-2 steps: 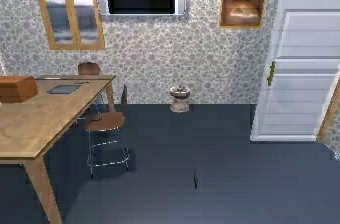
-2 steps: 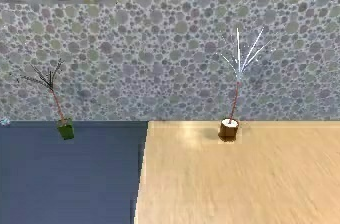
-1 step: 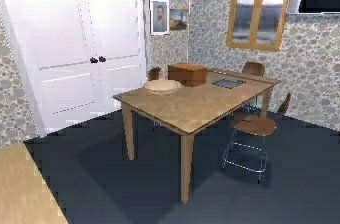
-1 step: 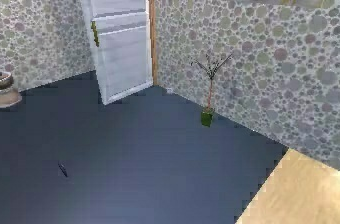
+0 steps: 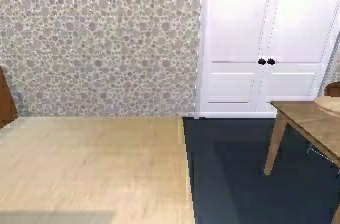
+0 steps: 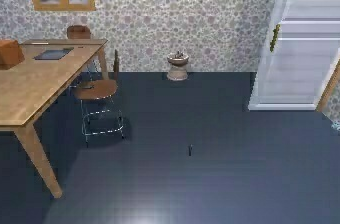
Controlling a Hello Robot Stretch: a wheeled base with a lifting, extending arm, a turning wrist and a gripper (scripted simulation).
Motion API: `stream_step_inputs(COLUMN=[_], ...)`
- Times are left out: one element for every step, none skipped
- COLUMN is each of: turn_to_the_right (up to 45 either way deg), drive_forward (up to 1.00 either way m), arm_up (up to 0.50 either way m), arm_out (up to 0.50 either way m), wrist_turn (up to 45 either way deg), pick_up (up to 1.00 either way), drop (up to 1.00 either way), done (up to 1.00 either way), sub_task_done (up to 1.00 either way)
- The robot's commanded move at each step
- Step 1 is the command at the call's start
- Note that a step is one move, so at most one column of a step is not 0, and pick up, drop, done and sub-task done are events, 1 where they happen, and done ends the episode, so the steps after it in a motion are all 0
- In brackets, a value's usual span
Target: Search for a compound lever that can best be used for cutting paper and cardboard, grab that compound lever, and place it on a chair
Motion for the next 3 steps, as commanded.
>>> stream_step_inputs(turn_to_the_right=[-45.0,-45.0,0.0], drive_forward=[0.0,0.0,0.65], arm_up=[0.0,0.0,0.0], arm_out=[0.0,0.0,0.0], wrist_turn=[0.0,0.0,0.0], pick_up=[0.0,0.0,0.0], drop=[0.0,0.0,0.0], done=[0.0,0.0,0.0], sub_task_done=[0.0,0.0,0.0])
